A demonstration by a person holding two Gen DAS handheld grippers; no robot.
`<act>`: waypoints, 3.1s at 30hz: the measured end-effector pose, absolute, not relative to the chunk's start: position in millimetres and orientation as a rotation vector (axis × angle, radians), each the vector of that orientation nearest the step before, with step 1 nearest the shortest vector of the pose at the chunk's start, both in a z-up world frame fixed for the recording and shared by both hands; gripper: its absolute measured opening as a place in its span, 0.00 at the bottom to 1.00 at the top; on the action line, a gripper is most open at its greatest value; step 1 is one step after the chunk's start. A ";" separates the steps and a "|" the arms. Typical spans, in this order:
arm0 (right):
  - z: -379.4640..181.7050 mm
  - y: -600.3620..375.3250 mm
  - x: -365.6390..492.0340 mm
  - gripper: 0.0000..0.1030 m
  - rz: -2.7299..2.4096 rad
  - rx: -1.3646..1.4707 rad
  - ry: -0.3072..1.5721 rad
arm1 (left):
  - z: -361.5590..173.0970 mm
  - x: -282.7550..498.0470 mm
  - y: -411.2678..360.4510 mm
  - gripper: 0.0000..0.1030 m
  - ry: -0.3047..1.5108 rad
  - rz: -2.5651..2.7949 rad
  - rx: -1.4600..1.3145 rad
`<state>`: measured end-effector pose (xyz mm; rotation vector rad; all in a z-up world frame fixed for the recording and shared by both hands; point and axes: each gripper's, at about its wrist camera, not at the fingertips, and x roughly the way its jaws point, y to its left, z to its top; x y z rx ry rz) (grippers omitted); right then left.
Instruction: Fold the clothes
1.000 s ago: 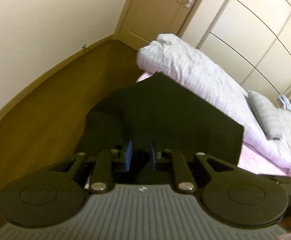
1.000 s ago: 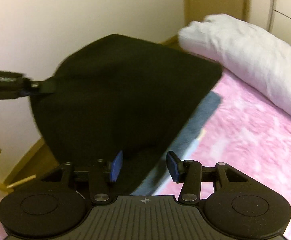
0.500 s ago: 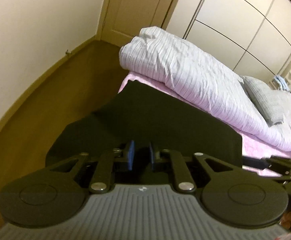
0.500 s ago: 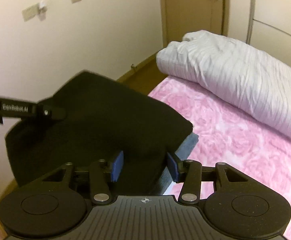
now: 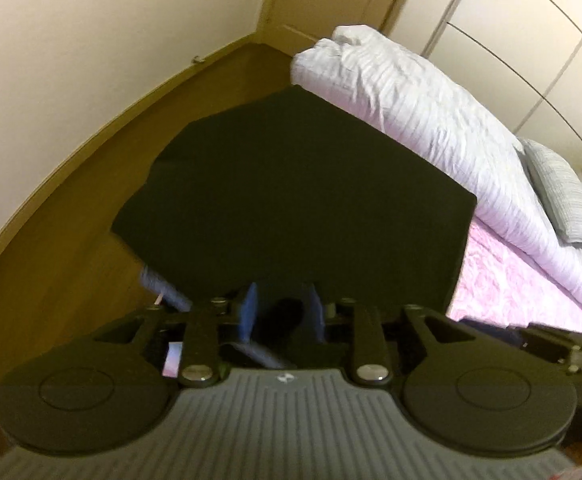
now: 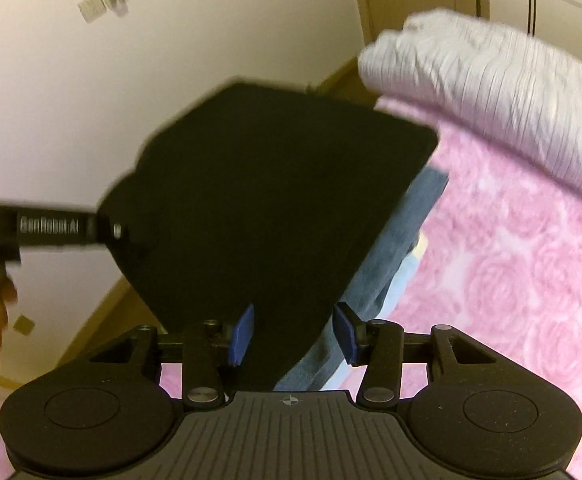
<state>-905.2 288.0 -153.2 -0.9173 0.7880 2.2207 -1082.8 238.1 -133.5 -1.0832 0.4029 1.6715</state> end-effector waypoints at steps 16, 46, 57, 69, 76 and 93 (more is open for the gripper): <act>-92.2 231.3 -794.8 0.46 2.272 -0.837 0.878 | -84.6 -966.6 121.5 0.24 0.474 1.882 -1.035; -52.6 164.2 -579.4 0.46 2.477 -0.938 0.632 | -42.4 -720.4 28.0 0.35 0.360 2.210 -0.979; -65.7 167.4 -552.4 0.46 2.427 -1.095 0.610 | -58.5 -686.6 15.0 0.35 0.284 2.253 -1.081; -67.9 189.2 -568.4 0.46 2.356 -1.203 0.599 | -64.3 -696.2 35.3 0.35 0.325 2.269 -1.064; -78.5 207.0 -580.6 0.46 2.300 -1.251 0.644 | -66.8 -714.0 51.2 0.35 0.338 2.240 -1.075; -105.9 235.4 -627.5 0.46 2.266 -1.339 0.673 | -87.5 -758.0 78.6 0.35 0.360 2.209 -1.141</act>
